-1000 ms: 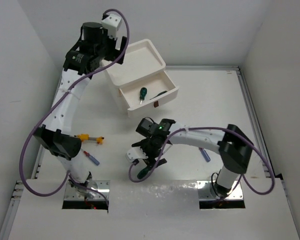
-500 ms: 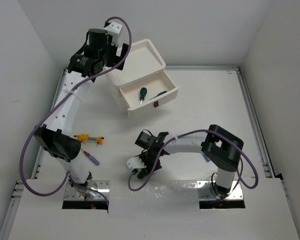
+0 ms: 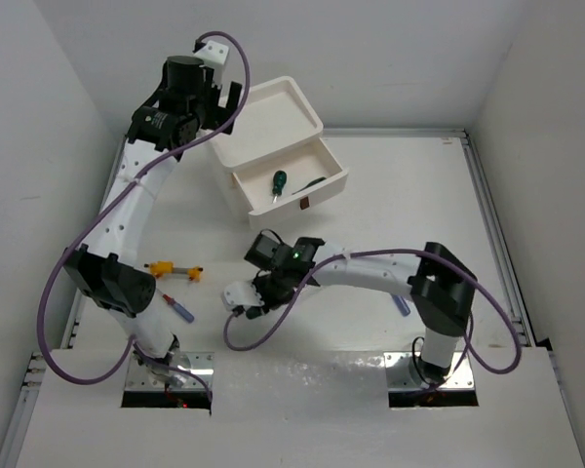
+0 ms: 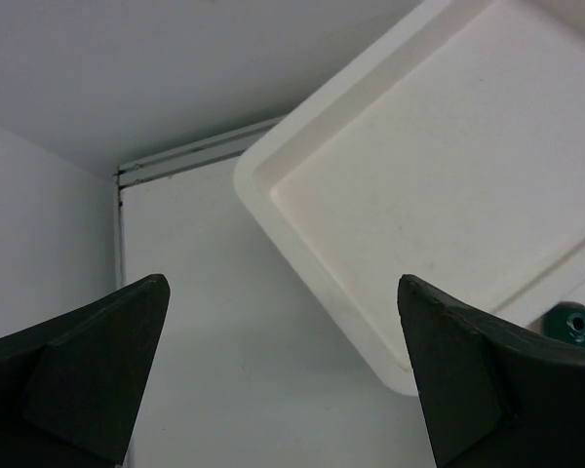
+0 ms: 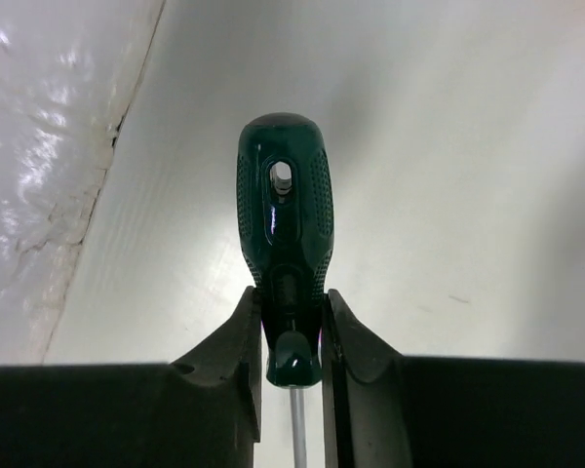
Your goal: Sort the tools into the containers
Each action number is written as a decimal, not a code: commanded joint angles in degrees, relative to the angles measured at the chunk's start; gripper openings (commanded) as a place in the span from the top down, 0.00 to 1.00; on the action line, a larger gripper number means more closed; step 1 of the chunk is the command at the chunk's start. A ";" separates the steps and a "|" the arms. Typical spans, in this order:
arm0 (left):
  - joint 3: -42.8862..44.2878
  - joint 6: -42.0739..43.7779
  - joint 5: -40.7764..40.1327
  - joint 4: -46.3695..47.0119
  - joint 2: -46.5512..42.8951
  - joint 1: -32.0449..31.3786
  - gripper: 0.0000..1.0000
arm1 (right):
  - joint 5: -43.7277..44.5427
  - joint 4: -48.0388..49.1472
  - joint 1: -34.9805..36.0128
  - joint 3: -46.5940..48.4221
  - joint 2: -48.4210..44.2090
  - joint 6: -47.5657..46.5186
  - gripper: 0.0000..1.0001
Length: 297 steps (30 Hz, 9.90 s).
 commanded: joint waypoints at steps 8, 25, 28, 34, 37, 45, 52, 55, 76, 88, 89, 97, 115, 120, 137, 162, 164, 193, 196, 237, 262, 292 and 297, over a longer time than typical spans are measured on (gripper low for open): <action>1.50 -1.26 -5.25 5.73 -2.33 6.22 0.00 | 9.95 -7.04 -0.17 27.94 -14.34 -9.60 1.00; -2.89 -2.49 -2.27 7.84 -2.07 7.99 0.00 | -4.71 5.17 -25.48 40.51 5.43 -7.78 1.00; -2.98 -2.49 -2.18 7.84 -1.98 7.99 0.00 | -4.88 5.19 -25.67 41.04 7.28 -6.98 1.00; -3.51 -2.75 -1.74 8.02 -2.15 7.99 0.00 | -4.97 5.01 -25.66 41.74 10.36 -4.71 1.00; -3.60 -2.58 -1.74 8.19 -2.07 8.07 0.00 | -6.90 8.34 -25.58 41.83 10.27 -0.40 1.00; -4.21 -2.40 -1.82 8.28 -2.33 8.07 0.00 | -6.47 10.47 -25.58 39.90 10.71 2.07 1.00; -4.30 -2.14 -1.74 8.55 -2.24 8.16 0.00 | 2.58 7.82 -25.66 36.65 9.13 -0.92 1.00; -4.21 -2.31 -1.47 8.72 -1.98 8.34 0.00 | 6.53 9.40 -25.66 34.80 8.34 -0.65 1.00; -5.18 -2.14 -0.68 9.16 -2.15 8.34 0.00 | 19.47 16.61 -25.40 35.50 10.01 3.47 0.63; -5.27 -2.14 0.11 8.90 -2.42 8.34 0.00 | 12.26 17.23 -23.56 31.81 3.77 5.50 0.64; -5.27 -2.14 0.11 8.90 -2.51 8.25 0.00 | 12.34 17.05 -23.47 32.07 4.12 5.67 0.67; -5.88 -1.44 0.20 8.81 -3.56 8.08 0.00 | 15.52 9.24 -24.96 36.81 9.04 2.25 0.53; -6.59 -1.08 0.72 9.07 -3.21 8.07 0.00 | -6.99 -12.30 -30.85 39.71 6.22 -1.18 0.57; -7.02 -1.17 0.90 9.16 -3.21 8.07 0.00 | -7.78 -18.53 -31.11 45.87 12.29 -2.23 0.57; -7.55 -1.08 0.99 9.51 -2.86 8.16 0.00 | -5.32 2.01 -31.11 40.07 12.47 6.73 1.00; -8.17 -0.65 1.51 9.69 -2.94 8.16 0.00 | -1.63 -9.14 -31.29 41.37 14.13 0.14 0.66; -8.26 -0.56 1.43 9.60 -3.03 8.16 0.00 | -1.98 -9.49 -31.29 42.44 15.10 0.40 0.73; -9.22 0.50 1.43 9.51 -3.03 8.25 0.00 | -1.02 -6.76 -31.29 43.58 12.38 -1.44 0.57; -9.40 0.50 1.52 9.60 -3.12 8.25 0.00 | -0.05 -6.42 -31.38 43.76 13.26 -1.53 0.52; -9.75 0.06 4.85 10.04 -1.54 8.16 0.00 | -2.95 6.15 -31.29 40.34 3.69 15.50 0.26; -7.55 -0.82 6.26 10.04 4.61 7.64 0.01 | 22.29 33.21 -23.02 -8.80 -19.01 57.01 0.56; 4.52 3.05 11.91 13.03 7.23 8.42 0.04 | 20.43 41.58 -27.60 1.66 -7.57 50.50 0.53; 13.10 4.53 8.81 14.08 14.27 9.04 0.01 | 20.61 40.25 -27.51 1.93 -7.04 49.53 0.52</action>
